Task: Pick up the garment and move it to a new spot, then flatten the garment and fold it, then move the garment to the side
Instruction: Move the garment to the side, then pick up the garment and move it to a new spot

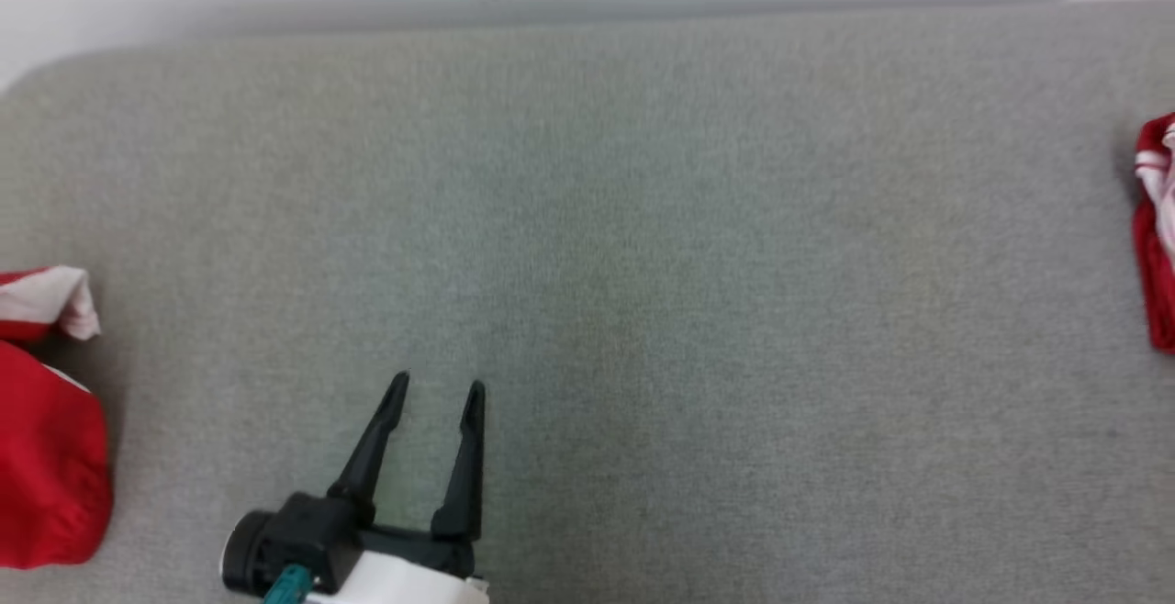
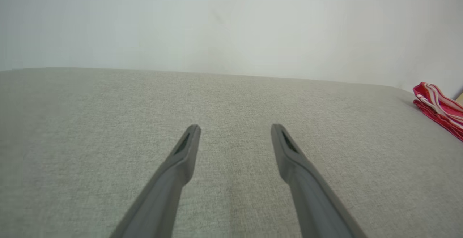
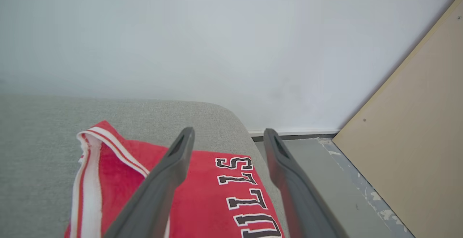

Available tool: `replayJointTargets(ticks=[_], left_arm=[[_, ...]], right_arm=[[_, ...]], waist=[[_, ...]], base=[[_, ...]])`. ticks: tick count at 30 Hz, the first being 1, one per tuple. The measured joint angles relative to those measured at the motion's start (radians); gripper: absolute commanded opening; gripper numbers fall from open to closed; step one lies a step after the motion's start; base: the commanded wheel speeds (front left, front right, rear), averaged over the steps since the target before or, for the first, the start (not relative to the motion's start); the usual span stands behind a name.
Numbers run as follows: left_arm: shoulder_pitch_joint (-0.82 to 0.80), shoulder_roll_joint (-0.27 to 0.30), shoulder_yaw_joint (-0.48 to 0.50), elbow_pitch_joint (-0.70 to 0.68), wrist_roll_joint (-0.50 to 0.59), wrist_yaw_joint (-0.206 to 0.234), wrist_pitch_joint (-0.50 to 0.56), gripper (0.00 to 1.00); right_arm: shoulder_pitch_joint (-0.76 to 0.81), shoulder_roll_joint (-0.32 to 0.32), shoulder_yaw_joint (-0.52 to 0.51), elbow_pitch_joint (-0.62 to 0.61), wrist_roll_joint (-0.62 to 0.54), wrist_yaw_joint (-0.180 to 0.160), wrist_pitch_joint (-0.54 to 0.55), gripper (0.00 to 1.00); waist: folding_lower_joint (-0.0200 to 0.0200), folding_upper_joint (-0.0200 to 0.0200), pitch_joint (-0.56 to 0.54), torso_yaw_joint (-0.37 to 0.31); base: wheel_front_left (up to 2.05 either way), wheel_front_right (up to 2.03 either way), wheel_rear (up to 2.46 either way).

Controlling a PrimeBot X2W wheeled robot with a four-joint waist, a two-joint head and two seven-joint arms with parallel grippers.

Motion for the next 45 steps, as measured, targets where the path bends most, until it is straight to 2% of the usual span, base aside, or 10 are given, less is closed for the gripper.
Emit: replayJointTargets(ticks=[6,10,17,20,24,31,45], left_arm=[[0.079,0.000,0.022,0.001,-0.024,0.025,0.000,1.00],[0.138,0.000,0.043,0.001,-0.032,0.034,0.000,1.00],[0.215,0.000,0.075,0.010,-0.043,0.039,0.000,1.00],[0.227,0.000,0.086,0.019,-0.043,0.033,0.000,1.00],[0.241,0.000,0.098,0.036,-0.040,0.027,0.000,1.00],[0.258,0.000,0.109,0.064,-0.027,0.016,0.000,1.00],[0.270,0.000,0.113,0.065,-0.020,0.016,0.000,1.00]], right_arm=[[0.186,0.075,-0.018,-0.178,-0.037,0.000,-0.032,1.00],[0.364,0.138,-0.064,-0.421,-0.066,0.000,-0.036,1.00],[0.710,0.293,-0.147,-0.761,-0.146,0.000,-0.036,1.00],[0.810,0.362,-0.147,-0.842,-0.159,0.000,-0.036,1.00],[0.887,0.431,-0.149,-0.887,-0.174,0.000,-0.037,1.00],[0.966,0.512,-0.137,-0.862,-0.186,0.000,-0.037,1.00],[0.974,0.539,-0.115,-0.825,-0.215,0.000,-0.036,1.00]], waist=[[-0.0001,0.0000,-0.118,-0.003],[-0.0002,0.0000,-0.198,0.001],[-0.0005,0.0000,-0.316,0.025],[-0.0004,0.0000,-0.343,0.045],[-0.0005,0.0000,-0.367,0.064],[-0.0003,0.0000,-0.394,0.077],[-0.0002,0.0000,-0.399,0.084]], base=[[0.00,0.00,0.00],[0.00,0.00,0.00],[0.00,0.00,0.00],[0.00,0.00,0.00],[0.00,0.00,0.00],[0.00,0.00,0.00],[0.00,0.00,0.00]])
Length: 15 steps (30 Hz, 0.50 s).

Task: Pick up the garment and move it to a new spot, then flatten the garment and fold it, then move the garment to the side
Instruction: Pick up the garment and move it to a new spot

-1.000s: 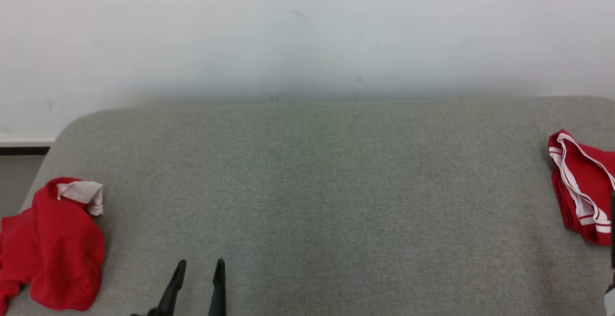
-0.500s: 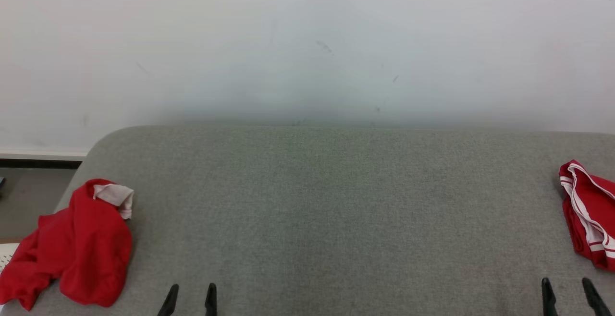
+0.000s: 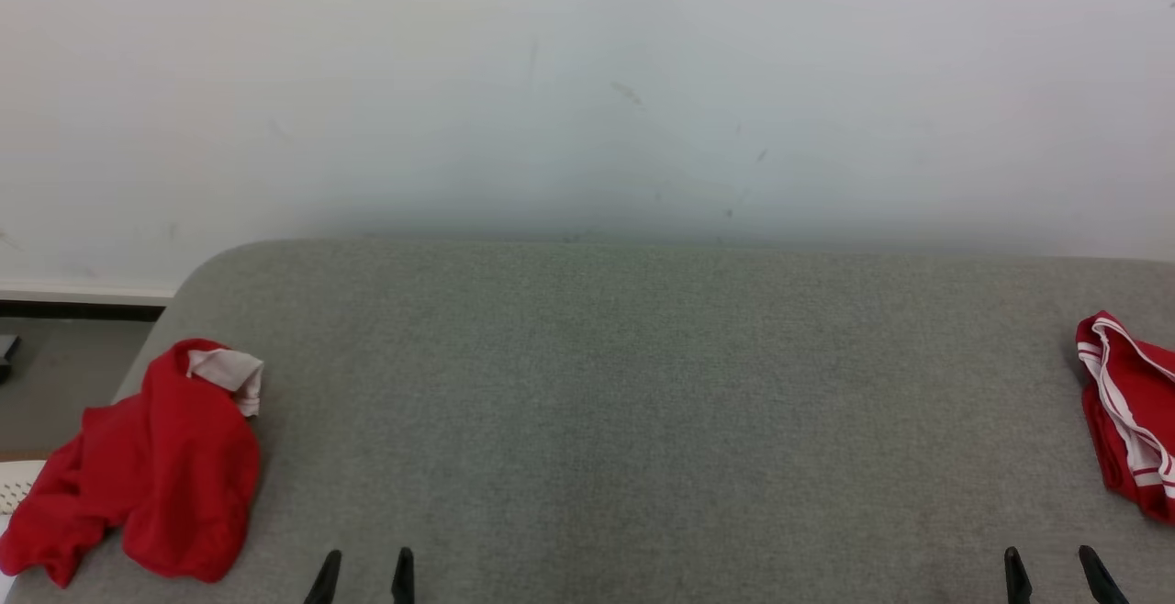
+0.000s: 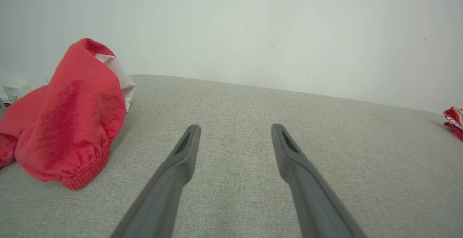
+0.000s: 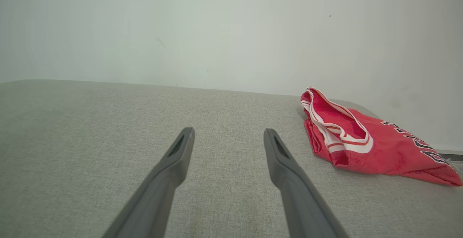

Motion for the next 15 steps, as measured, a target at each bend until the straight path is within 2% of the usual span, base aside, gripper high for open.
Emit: replayJointTargets(ticks=[8,15], left_arm=[[-0.004,0.000,-0.008,0.000,-0.001,-0.001,0.000,1.00],[-0.003,0.000,0.000,0.007,0.005,-0.012,0.000,1.00]], right_arm=[[0.004,0.003,0.029,0.015,-0.001,0.000,0.000,1.00],[0.017,0.011,0.070,0.032,-0.001,0.000,0.000,1.00]], waist=[[0.0000,0.0000,-0.005,0.042],[0.0001,0.0000,-0.017,0.141]], base=[[0.00,0.00,0.00],[0.00,0.00,0.00]])
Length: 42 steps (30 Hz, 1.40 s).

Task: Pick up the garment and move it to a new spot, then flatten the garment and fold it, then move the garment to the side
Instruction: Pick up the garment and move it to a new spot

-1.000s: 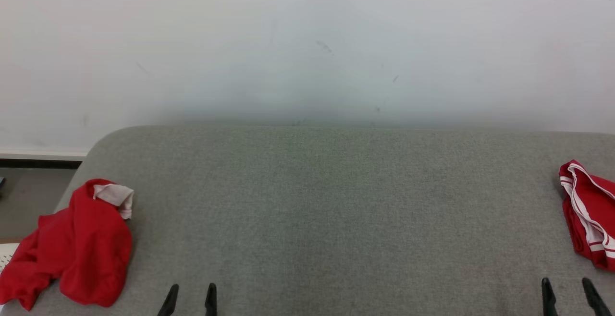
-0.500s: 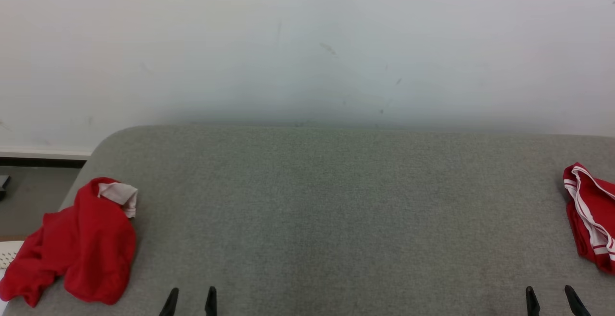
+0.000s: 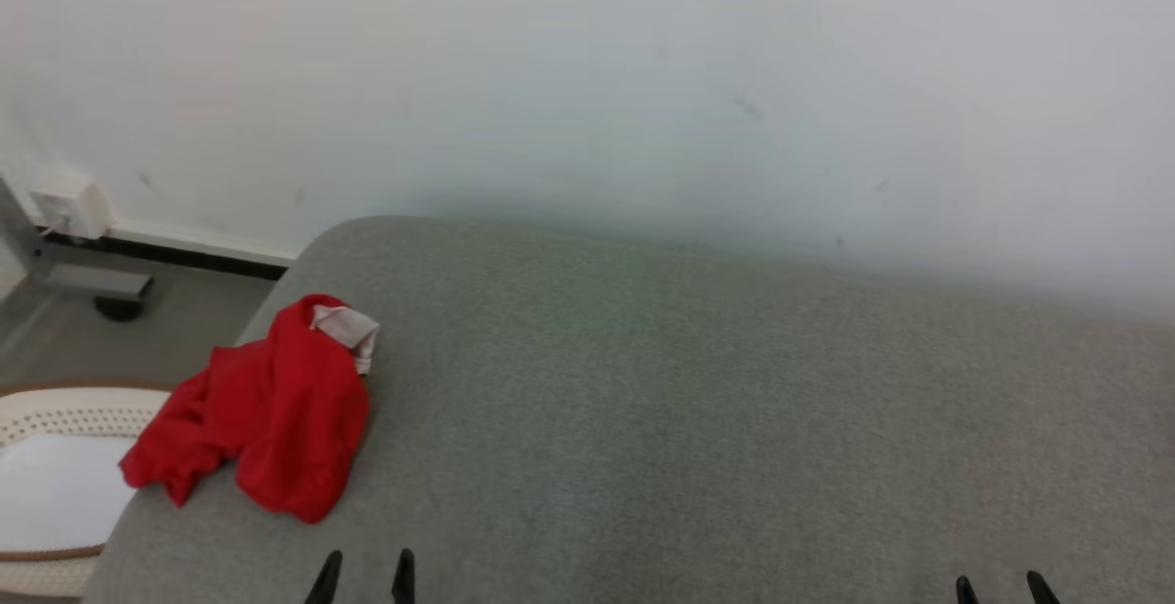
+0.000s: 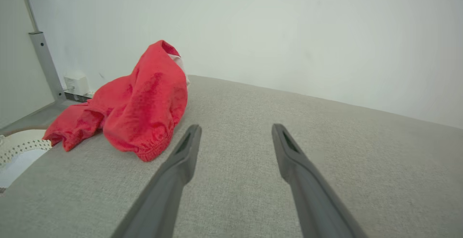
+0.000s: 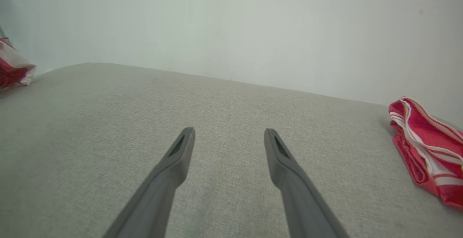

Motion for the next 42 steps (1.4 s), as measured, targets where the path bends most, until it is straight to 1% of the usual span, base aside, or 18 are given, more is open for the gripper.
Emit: replayJointTargets(ticks=[10,13,15,17,20,23,26,29,32,36,39,42], left_arm=[[0.037,0.000,0.029,-0.005,0.014,-0.008,0.000,1.00],[0.043,0.000,0.036,-0.015,0.010,-0.005,0.000,1.00],[0.043,0.000,0.035,-0.020,0.005,-0.004,0.000,1.00],[0.041,0.000,0.035,-0.020,0.004,-0.006,0.000,1.00],[0.016,0.001,0.035,-0.001,0.012,-0.033,0.000,1.00],[-0.043,0.012,0.049,0.029,0.011,-0.054,0.000,1.00],[-0.131,0.034,0.071,0.072,-0.003,-0.069,0.000,1.00],[-0.252,0.050,0.089,0.120,-0.019,-0.077,0.000,1.00],[-0.369,0.063,0.084,0.181,-0.031,-0.085,0.007,1.00],[-0.518,0.073,0.088,0.267,-0.043,-0.084,0.048,1.00],[-0.619,0.081,0.099,0.356,-0.051,-0.062,0.100,1.00],[-0.710,0.078,0.108,0.459,-0.053,-0.016,0.146,1.00]], right_arm=[[-0.011,0.008,0.081,0.021,0.015,0.000,0.000,1.00],[-0.030,0.010,0.100,0.030,0.019,0.000,0.000,1.00],[-0.040,0.008,0.102,0.034,0.021,0.000,0.000,1.00],[-0.040,0.005,0.102,0.039,0.024,0.000,0.000,1.00],[-0.035,0.001,0.095,0.040,0.024,0.000,0.000,1.00],[-0.027,-0.002,0.090,0.040,0.023,0.000,0.000,1.00],[-0.027,-0.016,0.085,0.037,0.019,0.000,0.000,1.00],[-0.032,-0.047,0.080,0.028,0.008,0.000,0.000,1.00],[-0.053,-0.080,0.073,0.019,0.006,0.000,0.000,1.00],[-0.089,-0.122,0.067,0.004,0.003,0.000,0.000,1.00],[-0.106,-0.150,0.060,-0.007,0.002,0.000,0.000,1.00],[-0.117,-0.173,0.051,-0.016,0.001,0.000,0.000,1.00]], waist=[[0.0000,0.0000,-0.022,0.190],[0.0000,0.0000,-0.022,0.227],[0.0000,0.0000,-0.018,0.238],[0.0000,0.0000,-0.013,0.242],[0.0000,0.0000,-0.010,0.243],[0.0000,0.0000,-0.002,0.236],[0.0000,0.0000,0.021,0.218],[0.0000,0.0000,0.061,0.201],[0.0001,0.0000,0.110,0.182],[0.0002,0.0000,0.183,0.156],[0.0002,0.0000,0.238,0.138],[0.0003,0.0000,0.291,0.123]], base=[[0.00,0.00,0.00],[0.00,0.00,0.00],[0.00,0.00,0.00],[0.00,0.00,0.00],[0.00,0.00,0.00],[0.00,0.00,0.00],[0.00,0.00,0.00],[0.00,0.00,0.00],[0.00,0.00,0.00],[0.00,0.00,0.00],[0.00,0.00,0.00],[0.00,0.00,0.00]])
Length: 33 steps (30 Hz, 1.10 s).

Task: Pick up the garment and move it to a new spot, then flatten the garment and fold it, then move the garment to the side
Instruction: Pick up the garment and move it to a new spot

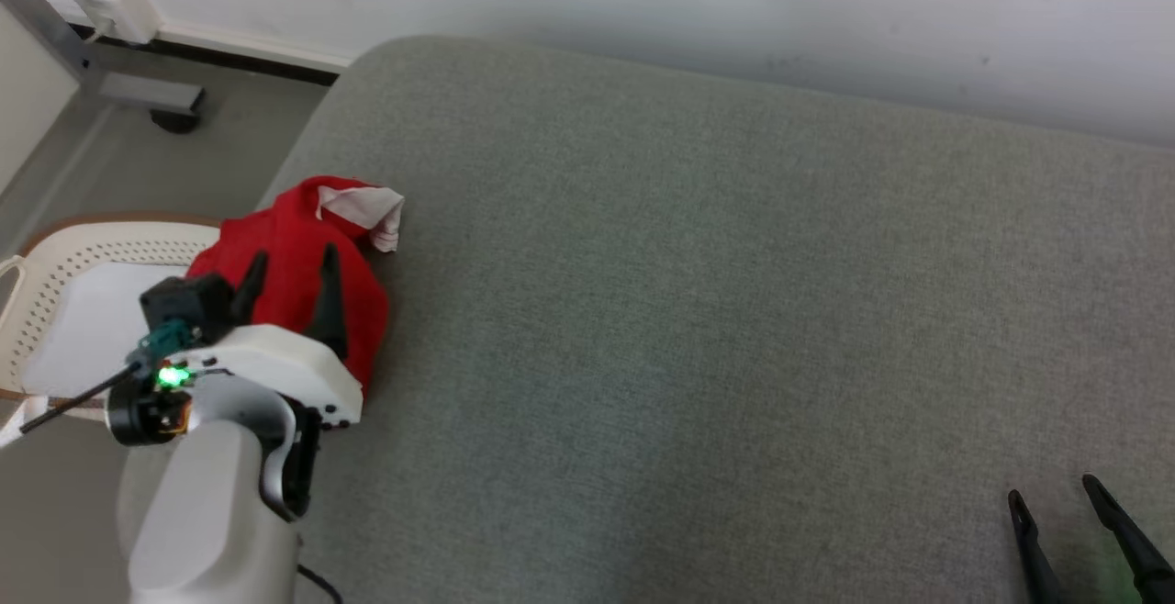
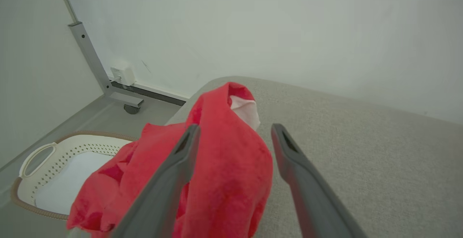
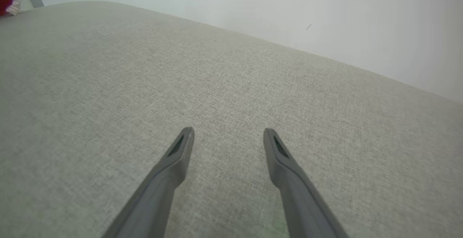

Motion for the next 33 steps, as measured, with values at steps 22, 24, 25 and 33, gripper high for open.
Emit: replayJointTargets(ticks=[22,24,25,33], left_arm=[[-0.271,0.008,0.099,0.531,-0.132,-0.016,0.003,0.00],[-0.301,0.007,0.104,0.515,-0.146,-0.038,0.002,0.00],[-0.314,0.008,0.108,0.504,-0.159,-0.049,0.005,0.00],[-0.378,0.009,0.049,0.300,-0.203,-0.087,0.109,0.00]], right_arm=[[-0.053,-0.020,0.039,0.018,0.046,0.000,-0.002,1.00],[-0.051,-0.012,0.041,0.025,0.047,0.000,-0.002,1.00],[-0.051,-0.006,0.044,0.029,0.049,0.000,-0.002,1.00],[-0.034,0.055,0.067,0.049,0.054,0.000,-0.002,1.00]], waist=[[0.0000,0.0000,0.062,-0.082],[-0.0001,0.0000,0.041,-0.086],[-0.0001,-0.0001,0.030,-0.088],[-0.0003,-0.0001,-0.073,-0.128]], base=[[0.00,0.00,0.00],[0.00,0.00,0.00],[0.00,0.00,0.00],[0.00,0.00,0.00]])
